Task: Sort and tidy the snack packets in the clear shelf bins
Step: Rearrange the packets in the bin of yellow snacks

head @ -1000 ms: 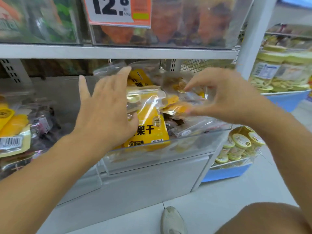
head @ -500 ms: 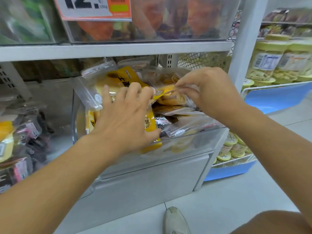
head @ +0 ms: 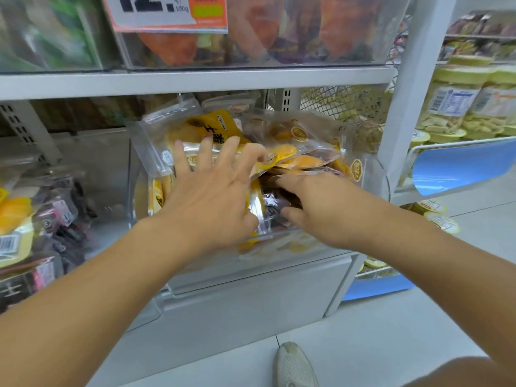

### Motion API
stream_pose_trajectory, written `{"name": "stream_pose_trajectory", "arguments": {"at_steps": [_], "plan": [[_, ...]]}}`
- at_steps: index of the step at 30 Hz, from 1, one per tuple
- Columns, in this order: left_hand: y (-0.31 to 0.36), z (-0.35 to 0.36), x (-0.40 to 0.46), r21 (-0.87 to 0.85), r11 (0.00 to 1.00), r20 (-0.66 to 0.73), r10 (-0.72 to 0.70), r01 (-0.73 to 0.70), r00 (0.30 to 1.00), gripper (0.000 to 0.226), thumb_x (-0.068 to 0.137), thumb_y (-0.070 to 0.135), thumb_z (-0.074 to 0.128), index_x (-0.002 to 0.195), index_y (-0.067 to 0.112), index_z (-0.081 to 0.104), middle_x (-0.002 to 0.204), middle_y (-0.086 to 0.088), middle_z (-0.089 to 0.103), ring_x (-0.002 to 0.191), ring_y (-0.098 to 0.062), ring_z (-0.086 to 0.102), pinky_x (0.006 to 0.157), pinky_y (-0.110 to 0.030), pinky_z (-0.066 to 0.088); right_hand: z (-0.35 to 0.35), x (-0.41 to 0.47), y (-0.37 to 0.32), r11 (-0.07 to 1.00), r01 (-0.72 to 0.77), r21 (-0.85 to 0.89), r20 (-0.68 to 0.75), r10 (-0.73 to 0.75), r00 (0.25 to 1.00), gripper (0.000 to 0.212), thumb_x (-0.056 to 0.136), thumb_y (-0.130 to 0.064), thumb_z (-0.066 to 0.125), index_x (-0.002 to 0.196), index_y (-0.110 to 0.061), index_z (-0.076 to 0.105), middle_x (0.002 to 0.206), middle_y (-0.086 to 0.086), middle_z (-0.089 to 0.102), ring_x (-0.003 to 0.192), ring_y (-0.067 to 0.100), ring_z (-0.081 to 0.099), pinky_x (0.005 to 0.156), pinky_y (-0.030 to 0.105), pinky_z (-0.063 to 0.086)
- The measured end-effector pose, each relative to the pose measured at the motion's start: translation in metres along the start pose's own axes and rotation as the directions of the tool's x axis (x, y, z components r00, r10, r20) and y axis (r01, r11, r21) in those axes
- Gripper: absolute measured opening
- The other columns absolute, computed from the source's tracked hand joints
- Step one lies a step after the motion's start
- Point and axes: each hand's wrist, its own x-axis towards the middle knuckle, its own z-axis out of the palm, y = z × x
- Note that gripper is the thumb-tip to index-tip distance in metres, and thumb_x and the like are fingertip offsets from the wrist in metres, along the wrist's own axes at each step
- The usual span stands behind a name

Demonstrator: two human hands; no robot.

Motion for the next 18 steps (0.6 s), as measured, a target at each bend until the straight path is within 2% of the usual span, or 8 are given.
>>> {"name": "stream_pose_trajectory", "arguments": {"at_steps": [2, 4, 7, 9, 11, 14, 16, 18], "plan": [[0.000, 0.000, 0.000, -0.033, 0.999, 0.000, 0.010, -0.009, 1.000, 0.069, 0.074, 0.039, 0.060, 0.130, 0.040, 0.019, 0.144, 0.001, 0.024, 0.141, -0.040, 0.021, 0.113, -0.072, 0.010, -0.002, 0.004, 0.009, 0.990, -0.038, 0.135, -0.016, 0.040, 0.999, 0.051, 0.084, -0.030, 0.069, 0.133, -0.029, 0.052, 0.120, -0.006, 0.063, 0.104, 0.019, 0.058, 0.088, 0.037, 0.050], [-0.001, 0.001, 0.001, -0.055, 0.998, 0.044, 0.022, -0.019, 0.999, 0.062, 0.082, 0.033, 0.060, 0.130, 0.047, 0.023, 0.157, -0.001, 0.009, 0.150, -0.040, 0.004, 0.115, -0.072, 0.003, -0.006, 0.008, 0.012, 0.977, -0.043, 0.210, -0.013, 0.047, 0.999, 0.073, 0.072, -0.036, 0.082, 0.137, -0.033, 0.048, 0.123, -0.009, 0.062, 0.107, 0.017, 0.059, 0.090, 0.038, 0.052], [-0.003, 0.004, 0.002, 0.026, 0.998, 0.143, 0.053, -0.057, 0.988, 0.050, 0.094, 0.041, 0.047, 0.138, 0.060, 0.034, 0.164, 0.001, -0.024, 0.150, -0.041, -0.019, 0.114, -0.073, -0.008, -0.008, 0.017, 0.017, 0.962, -0.025, 0.272, 0.018, 0.021, 1.000, 0.085, 0.059, -0.033, 0.094, 0.133, -0.033, 0.052, 0.121, -0.013, 0.063, 0.103, 0.012, 0.061, 0.089, 0.035, 0.055], [-0.004, 0.005, 0.001, 0.057, 0.996, 0.178, 0.057, -0.068, 0.982, 0.043, 0.097, 0.060, 0.036, 0.139, 0.061, 0.040, 0.163, 0.002, -0.029, 0.149, -0.042, -0.023, 0.113, -0.074, -0.009, -0.006, 0.021, 0.019, 0.963, -0.004, 0.270, 0.013, 0.000, 1.000, 0.078, 0.055, -0.032, 0.094, 0.123, -0.036, 0.055, 0.114, -0.016, 0.065, 0.099, 0.010, 0.063, 0.085, 0.035, 0.058], [-0.002, 0.004, -0.001, 0.055, 0.997, 0.197, 0.035, -0.047, 0.980, 0.057, 0.086, 0.083, 0.024, 0.135, 0.061, 0.044, 0.165, 0.004, -0.023, 0.150, -0.042, -0.020, 0.112, -0.074, -0.008, -0.003, 0.023, 0.018, 0.980, 0.031, 0.194, -0.011, -0.029, 1.000, 0.065, 0.052, -0.039, 0.092, 0.108, -0.039, 0.058, 0.104, -0.017, 0.066, 0.096, 0.011, 0.064, 0.080, 0.038, 0.058], [0.001, 0.003, -0.001, 0.081, 0.996, 0.145, 0.023, -0.035, 0.989, 0.067, 0.076, 0.090, 0.022, 0.123, 0.054, 0.054, 0.161, 0.002, -0.003, 0.150, -0.042, -0.005, 0.113, -0.075, 0.000, -0.001, 0.025, 0.014, 0.997, 0.070, 0.027, -0.037, -0.069, 0.997, 0.048, 0.057, -0.047, 0.088, 0.095, -0.037, 0.061, 0.092, -0.013, 0.065, 0.084, 0.016, 0.061, 0.071, 0.040, 0.056], [-0.001, 0.003, -0.002, 0.065, 0.997, 0.089, 0.028, -0.034, 0.996, 0.062, 0.076, 0.090, 0.028, 0.110, 0.049, 0.059, 0.152, -0.001, 0.013, 0.148, -0.040, 0.009, 0.112, -0.076, 0.007, 0.001, 0.025, 0.008, 0.994, 0.108, -0.020, -0.051, -0.109, 0.993, 0.044, 0.063, -0.049, 0.085, 0.096, -0.037, 0.060, 0.091, -0.012, 0.065, 0.083, 0.019, 0.061, 0.069, 0.039, 0.055], [-0.003, 0.001, -0.001, 0.007, 0.999, 0.042, 0.034, -0.035, 0.999, 0.056, 0.072, 0.087, 0.034, 0.095, 0.043, 0.060, 0.141, 0.000, 0.023, 0.142, -0.033, 0.022, 0.110, -0.074, 0.014, 0.005, 0.027, 0.003, 0.989, 0.146, -0.038, -0.049, -0.148, 0.988, 0.047, 0.067, -0.048, 0.082, 0.107, -0.039, 0.058, 0.100, -0.011, 0.066, 0.090, 0.019, 0.062, 0.072, 0.039, 0.054]]}}
